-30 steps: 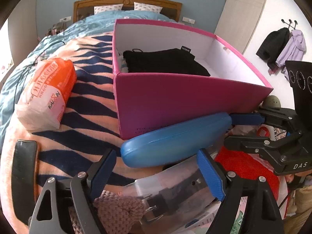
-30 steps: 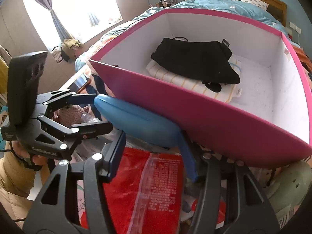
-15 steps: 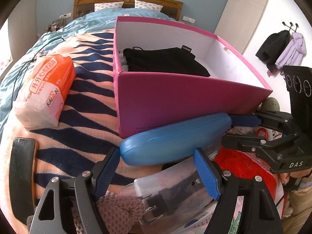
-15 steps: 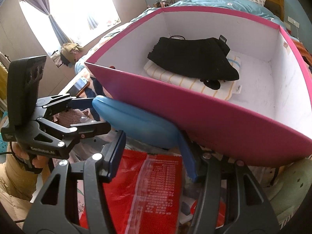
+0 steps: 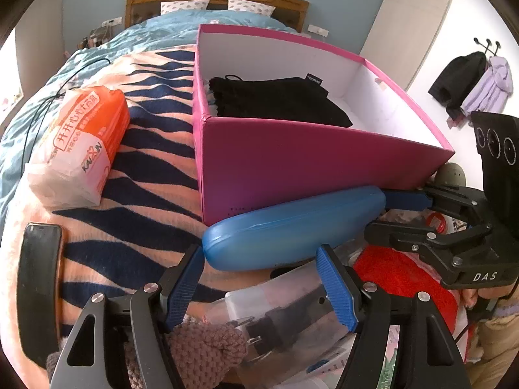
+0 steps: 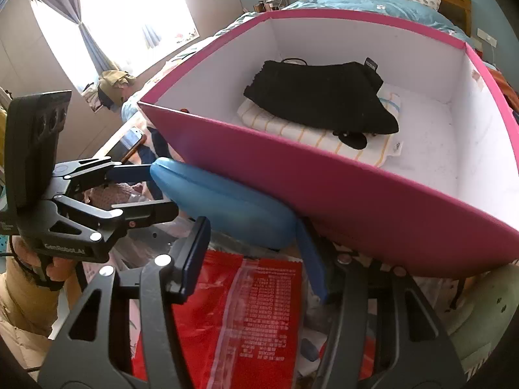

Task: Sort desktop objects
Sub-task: 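Grasp the blue glasses case in the clutter with the right gripper, then lift the blue glasses case with the right gripper out of the clutter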

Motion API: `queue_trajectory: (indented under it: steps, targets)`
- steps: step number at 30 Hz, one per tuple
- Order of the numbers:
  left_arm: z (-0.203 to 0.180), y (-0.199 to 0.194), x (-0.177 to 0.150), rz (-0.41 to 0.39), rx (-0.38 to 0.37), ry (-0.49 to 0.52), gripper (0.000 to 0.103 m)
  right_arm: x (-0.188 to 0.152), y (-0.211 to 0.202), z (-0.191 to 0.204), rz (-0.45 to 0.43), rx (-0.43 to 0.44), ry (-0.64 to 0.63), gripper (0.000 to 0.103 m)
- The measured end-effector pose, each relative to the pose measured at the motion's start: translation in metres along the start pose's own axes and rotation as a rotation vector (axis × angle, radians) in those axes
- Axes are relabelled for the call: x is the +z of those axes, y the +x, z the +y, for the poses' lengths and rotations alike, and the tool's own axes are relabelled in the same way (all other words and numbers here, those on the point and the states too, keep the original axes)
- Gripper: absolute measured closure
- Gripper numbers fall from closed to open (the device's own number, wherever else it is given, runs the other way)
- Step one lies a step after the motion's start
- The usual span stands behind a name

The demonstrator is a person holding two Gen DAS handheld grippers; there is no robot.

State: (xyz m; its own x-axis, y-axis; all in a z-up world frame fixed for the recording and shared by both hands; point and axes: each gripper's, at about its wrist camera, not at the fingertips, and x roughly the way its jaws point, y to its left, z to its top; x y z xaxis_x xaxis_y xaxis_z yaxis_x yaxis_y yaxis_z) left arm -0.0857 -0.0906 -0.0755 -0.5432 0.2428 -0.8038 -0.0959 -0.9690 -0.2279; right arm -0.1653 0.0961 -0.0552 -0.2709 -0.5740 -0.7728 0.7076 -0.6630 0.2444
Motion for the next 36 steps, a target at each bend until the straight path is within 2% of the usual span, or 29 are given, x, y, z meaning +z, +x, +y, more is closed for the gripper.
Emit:
queue_trajectory:
  steps: [16, 36]
  targets:
    - [-0.003, -0.013, 0.003, 0.015, -0.037, -0.051, 0.030, 0.001, -0.018, 0.001, -0.067, 0.010, 0.008, 0.045]
    - [-0.022, -0.048, 0.005, -0.037, -0.029, -0.013, 0.030, -0.002, -0.050, 0.013, -0.137, 0.040, -0.012, 0.045]
